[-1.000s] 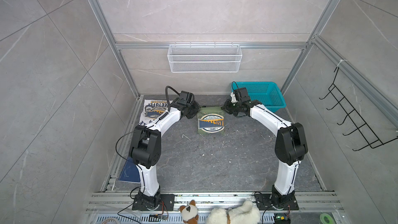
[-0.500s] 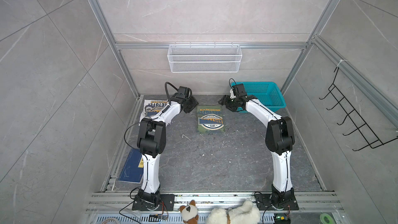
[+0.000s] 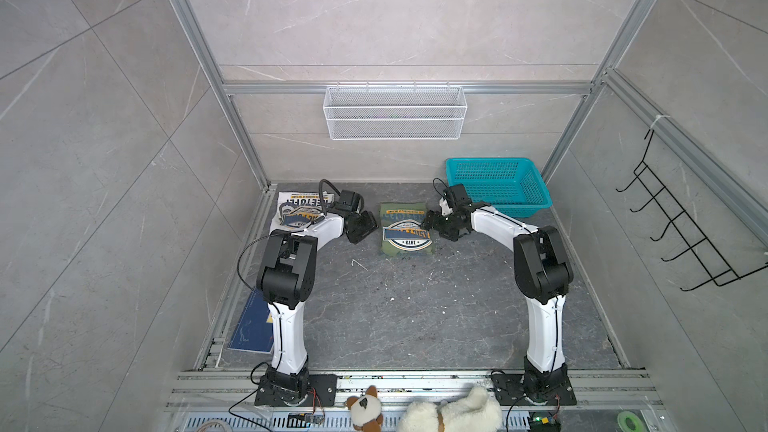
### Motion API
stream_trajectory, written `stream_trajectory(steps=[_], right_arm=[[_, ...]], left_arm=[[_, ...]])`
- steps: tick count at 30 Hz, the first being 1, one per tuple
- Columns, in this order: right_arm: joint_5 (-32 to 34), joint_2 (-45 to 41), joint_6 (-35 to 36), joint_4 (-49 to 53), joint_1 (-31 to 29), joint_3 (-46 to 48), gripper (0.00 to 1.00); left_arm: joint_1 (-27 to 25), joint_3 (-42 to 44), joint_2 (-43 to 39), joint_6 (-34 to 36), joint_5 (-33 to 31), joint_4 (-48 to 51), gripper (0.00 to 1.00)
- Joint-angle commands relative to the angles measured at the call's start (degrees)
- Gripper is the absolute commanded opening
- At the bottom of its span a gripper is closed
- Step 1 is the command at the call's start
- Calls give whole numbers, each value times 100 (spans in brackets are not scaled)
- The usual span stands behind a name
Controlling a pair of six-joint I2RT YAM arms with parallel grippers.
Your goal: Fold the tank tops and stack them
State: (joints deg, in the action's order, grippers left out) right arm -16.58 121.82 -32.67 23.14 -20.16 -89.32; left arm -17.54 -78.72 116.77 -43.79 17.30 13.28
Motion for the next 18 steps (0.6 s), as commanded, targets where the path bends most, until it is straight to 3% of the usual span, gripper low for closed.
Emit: stream_trajectory(steps=[1,6,12,18], right_arm=[[-249,-229,-99,-493,-36,278,86],[-247,-113,-209,-647,-35,441,85],[-381,43,-330,-797,-93,502,76],[-137,18,-409,-767,-99,592,68]], left_arm=[[-13,332,-399,-156,690,-1085,72],[-30,697,-315,-390,977,-1731,73],[-101,886,-340,-495,1001,-1991,73],[-48,1547,-1043,-595,-31,-1921,73]])
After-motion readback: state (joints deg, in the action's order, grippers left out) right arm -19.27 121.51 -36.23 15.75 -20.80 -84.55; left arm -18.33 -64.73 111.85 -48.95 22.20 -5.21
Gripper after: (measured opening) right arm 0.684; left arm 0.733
